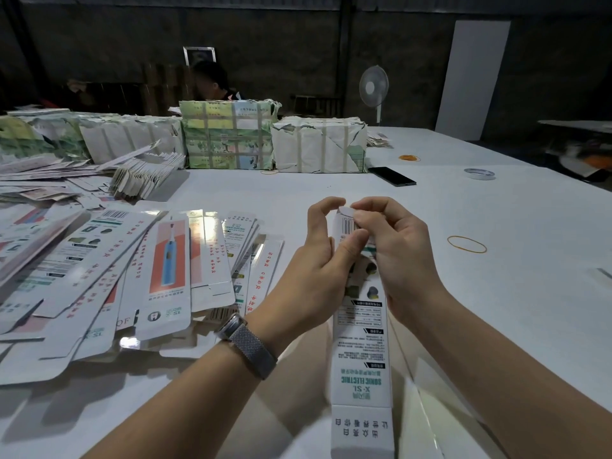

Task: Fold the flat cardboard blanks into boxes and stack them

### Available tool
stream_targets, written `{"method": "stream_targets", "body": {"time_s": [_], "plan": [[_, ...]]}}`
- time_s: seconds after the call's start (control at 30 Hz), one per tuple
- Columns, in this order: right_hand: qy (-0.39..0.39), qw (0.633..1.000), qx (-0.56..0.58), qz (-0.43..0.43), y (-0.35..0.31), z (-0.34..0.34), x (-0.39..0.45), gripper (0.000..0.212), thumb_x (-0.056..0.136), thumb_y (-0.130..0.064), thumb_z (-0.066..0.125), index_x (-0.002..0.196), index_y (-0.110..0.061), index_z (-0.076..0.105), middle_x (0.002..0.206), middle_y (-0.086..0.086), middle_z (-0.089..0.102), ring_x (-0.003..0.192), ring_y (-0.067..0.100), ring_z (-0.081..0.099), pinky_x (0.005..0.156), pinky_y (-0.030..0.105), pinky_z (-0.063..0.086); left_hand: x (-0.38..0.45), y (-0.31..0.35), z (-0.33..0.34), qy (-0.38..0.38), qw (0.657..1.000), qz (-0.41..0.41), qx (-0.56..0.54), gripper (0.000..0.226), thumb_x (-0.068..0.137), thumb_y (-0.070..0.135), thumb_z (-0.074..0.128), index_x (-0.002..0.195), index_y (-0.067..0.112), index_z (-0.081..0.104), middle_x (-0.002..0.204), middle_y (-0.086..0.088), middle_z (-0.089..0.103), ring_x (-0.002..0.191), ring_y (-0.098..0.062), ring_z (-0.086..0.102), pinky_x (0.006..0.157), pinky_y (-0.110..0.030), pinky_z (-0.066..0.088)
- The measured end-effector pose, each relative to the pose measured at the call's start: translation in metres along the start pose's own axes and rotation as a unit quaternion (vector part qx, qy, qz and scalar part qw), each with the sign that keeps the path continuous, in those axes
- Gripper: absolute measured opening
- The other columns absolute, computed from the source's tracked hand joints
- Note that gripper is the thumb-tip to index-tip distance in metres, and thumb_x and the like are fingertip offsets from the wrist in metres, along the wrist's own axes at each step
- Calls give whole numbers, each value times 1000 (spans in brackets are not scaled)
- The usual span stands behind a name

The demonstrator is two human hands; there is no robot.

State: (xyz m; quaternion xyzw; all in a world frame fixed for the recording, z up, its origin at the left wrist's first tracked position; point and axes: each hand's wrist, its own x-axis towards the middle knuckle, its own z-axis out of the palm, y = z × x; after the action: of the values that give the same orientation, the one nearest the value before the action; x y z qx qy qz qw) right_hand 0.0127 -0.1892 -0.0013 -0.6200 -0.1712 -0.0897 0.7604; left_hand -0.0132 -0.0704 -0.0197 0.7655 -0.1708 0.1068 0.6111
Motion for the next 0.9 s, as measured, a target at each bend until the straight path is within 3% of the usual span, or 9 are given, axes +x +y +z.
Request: {"method": "stream_targets", "body": {"time_s": [0.07, 0.27, 0.53, 0.67, 0.8, 0.9], "plan": [[2, 1000, -4, -3, 0, 0, 0, 30, 93, -9, 61, 74, -29, 70, 86, 8, 67, 71, 18, 68, 64, 34, 57, 0, 1, 0, 2, 1000, -1, 9, 37, 89, 58, 44, 122, 55, 28, 85, -24, 72, 80, -45, 70, 80, -66, 53], [-14, 1000, -5, 7, -3, -3, 4, 30, 94, -5, 54, 72, -21, 65, 74, 3, 62, 69, 18, 61, 59, 29, 53, 0, 0, -1, -5, 998, 9, 57, 41, 89, 56, 41, 125, 56, 23, 73, -4, 70, 67, -20, 68, 79, -58, 57], [-45, 999, 24, 9, -3, -3, 4, 26, 97, -6, 50, 77, -17, 62, 73, 4, 59, 69, 22, 56, 62, 33, 49, -2, 2, 1, 2, 1000, 13, 3, 17, 98, 46, 43, 110, 47, 30, 72, -6, 69, 62, -21, 66, 67, -57, 57], [-48, 998, 24, -15, 4, -5, 3, 9, 91, -22, 55, 97, -25, 60, 82, -1, 61, 74, 20, 62, 66, 36, 54, -2, 5, -3, 25, 999, 19, -11, 13, 100, 45, 43, 104, 48, 31, 71, -9, 66, 62, -26, 63, 68, -63, 54], [-63, 997, -5, -33, 9, -9, 3, 21, 84, -26, 57, 105, -29, 54, 86, -5, 63, 76, 19, 69, 66, 33, 56, -2, 8, -5, 64, 998, 24, -3, 15, 93, 49, 43, 102, 48, 32, 83, -23, 71, 72, -43, 67, 71, -65, 54], [-74, 996, -7, -44, 9, -9, 3, 19, 87, -26, 58, 105, -26, 53, 90, 4, 63, 77, 23, 69, 67, 37, 57, -1, 6, -6, 75, 997, 29, -7, 14, 92, 49, 44, 100, 50, 33, 83, -23, 71, 69, -37, 68, 70, -65, 54]]}}
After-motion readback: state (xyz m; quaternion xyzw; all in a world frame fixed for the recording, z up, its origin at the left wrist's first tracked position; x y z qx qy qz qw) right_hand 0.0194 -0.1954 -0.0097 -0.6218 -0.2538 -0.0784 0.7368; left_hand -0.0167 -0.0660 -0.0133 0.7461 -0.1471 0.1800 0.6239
